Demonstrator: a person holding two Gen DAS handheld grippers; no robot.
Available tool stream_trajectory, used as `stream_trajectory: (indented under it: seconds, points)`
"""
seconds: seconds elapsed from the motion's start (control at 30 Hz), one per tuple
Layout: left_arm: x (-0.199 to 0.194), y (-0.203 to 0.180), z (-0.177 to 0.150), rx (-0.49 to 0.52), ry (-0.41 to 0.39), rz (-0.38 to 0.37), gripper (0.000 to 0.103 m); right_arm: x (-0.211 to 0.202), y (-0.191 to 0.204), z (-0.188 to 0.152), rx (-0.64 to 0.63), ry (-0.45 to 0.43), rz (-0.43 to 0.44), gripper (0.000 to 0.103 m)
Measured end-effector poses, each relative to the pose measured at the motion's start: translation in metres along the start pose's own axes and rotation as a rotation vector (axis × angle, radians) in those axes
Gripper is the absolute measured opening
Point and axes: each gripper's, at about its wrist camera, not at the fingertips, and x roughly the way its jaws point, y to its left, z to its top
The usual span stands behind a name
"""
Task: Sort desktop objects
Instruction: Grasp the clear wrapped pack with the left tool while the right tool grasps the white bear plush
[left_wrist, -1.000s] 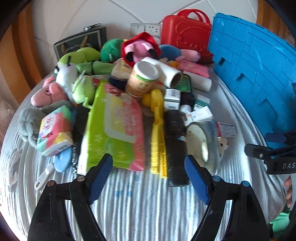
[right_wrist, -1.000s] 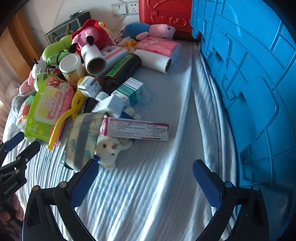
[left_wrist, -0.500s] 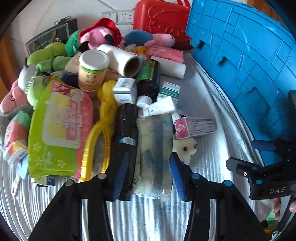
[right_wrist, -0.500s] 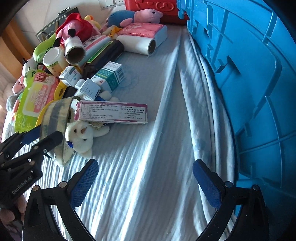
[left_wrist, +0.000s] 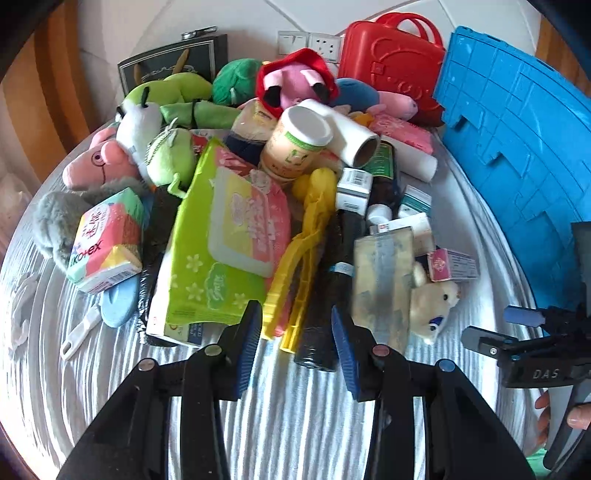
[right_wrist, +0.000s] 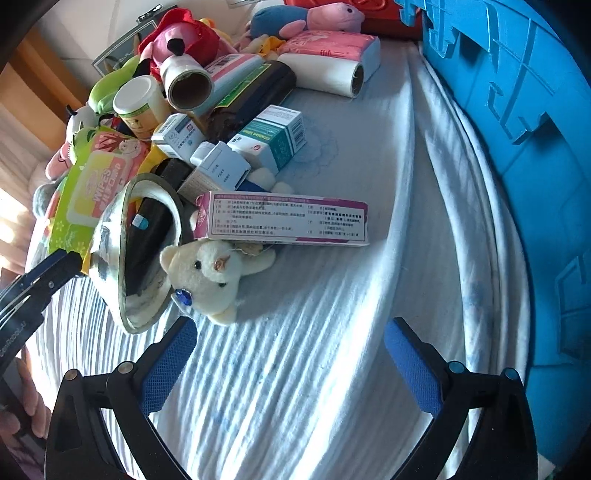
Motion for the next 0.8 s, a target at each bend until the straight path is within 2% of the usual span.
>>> stream_trajectory:
  seconds: [0.03,0.1,0.2,0.33,0.4,0.47,0.57,0.63,0.7,0.8]
  points:
    - [0.000,-0.010,0.000,0.016,-0.001,-0.010,0.045,-0.001,0.000,-0.001,0.004,0.000,-0.009,0.103]
    - [0.000,-0.027,-0.001,0.046,-0.012,-0.033,0.065,-0.003,-0.002,-0.003,0.010,-0.001,-0.021,0.103]
    - [0.005,-0.053,-0.003,0.096,-0.008,-0.051,0.072,-0.009,-0.006,-0.006,0.010,-0.012,-0.034,0.103]
    - [0.037,-0.082,-0.008,0.182,0.037,0.014,0.072,-0.018,-0.011,-0.010,0.019,-0.034,-0.047,0.103]
    - [0.046,-0.083,-0.012,0.173,0.041,0.039,0.051,-0.019,-0.013,-0.009,0.026,-0.033,-0.041,0.103]
    - [0.044,-0.081,-0.016,0.169,0.042,0.032,0.044,-0.019,-0.011,-0.007,0.024,-0.032,-0.031,0.103]
    - [0.041,-0.069,-0.021,0.130,0.034,0.016,0.044,-0.018,-0.002,-0.001,0.012,-0.059,-0.009,0.103]
    - [0.040,-0.063,-0.021,0.117,0.032,0.007,0.044,-0.012,0.008,0.005,-0.017,-0.073,0.004,0.095]
    - [0.039,-0.060,-0.021,0.120,0.028,0.002,0.044,-0.006,0.016,0.011,-0.029,-0.073,0.031,0.082]
    - [0.041,-0.059,-0.019,0.121,0.026,-0.004,0.044,-0.001,0.014,0.003,-0.027,-0.072,0.072,0.082]
